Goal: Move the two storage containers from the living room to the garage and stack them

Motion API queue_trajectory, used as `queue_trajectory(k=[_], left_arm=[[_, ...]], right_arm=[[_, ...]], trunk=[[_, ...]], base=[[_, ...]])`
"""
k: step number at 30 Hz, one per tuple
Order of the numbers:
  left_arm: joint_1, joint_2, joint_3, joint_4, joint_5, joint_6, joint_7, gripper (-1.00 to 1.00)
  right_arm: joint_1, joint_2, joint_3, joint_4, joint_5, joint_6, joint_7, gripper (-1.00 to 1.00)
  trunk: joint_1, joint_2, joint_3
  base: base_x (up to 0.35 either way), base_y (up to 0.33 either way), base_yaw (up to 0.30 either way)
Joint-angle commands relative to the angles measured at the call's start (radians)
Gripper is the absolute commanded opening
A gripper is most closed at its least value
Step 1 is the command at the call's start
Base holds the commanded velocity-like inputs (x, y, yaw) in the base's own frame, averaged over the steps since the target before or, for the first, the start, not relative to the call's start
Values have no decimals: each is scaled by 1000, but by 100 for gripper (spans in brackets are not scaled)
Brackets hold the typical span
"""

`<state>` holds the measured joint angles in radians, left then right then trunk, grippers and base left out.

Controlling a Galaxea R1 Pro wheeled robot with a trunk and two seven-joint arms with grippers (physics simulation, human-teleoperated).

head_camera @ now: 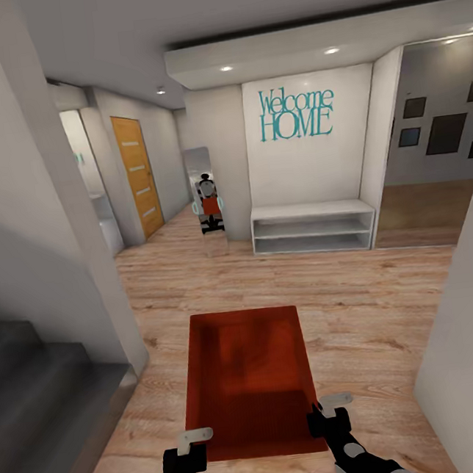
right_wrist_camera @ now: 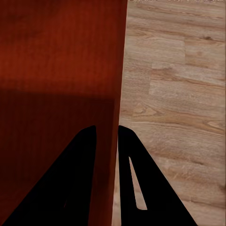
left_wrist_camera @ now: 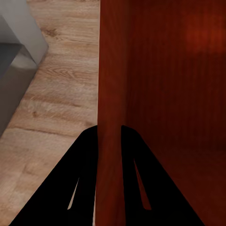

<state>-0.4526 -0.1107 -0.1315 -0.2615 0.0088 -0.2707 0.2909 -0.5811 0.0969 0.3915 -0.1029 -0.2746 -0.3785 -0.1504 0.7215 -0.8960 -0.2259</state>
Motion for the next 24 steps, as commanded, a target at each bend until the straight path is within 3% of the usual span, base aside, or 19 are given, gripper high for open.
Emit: queue_trajectory(k=[1,24], left_arm=[[-1,0,12,-12,28,-78,11,-100],[-1,0,12,-12,28,-78,11,-100]], right_arm=[[0,-3,-41,2,-23,-8,-45,-100],[0,-3,-42,2,-23,-10,-46,-100]], trunk=[[1,-1,-1],[1,-1,-1]], base=[[322,0,0],[322,0,0]])
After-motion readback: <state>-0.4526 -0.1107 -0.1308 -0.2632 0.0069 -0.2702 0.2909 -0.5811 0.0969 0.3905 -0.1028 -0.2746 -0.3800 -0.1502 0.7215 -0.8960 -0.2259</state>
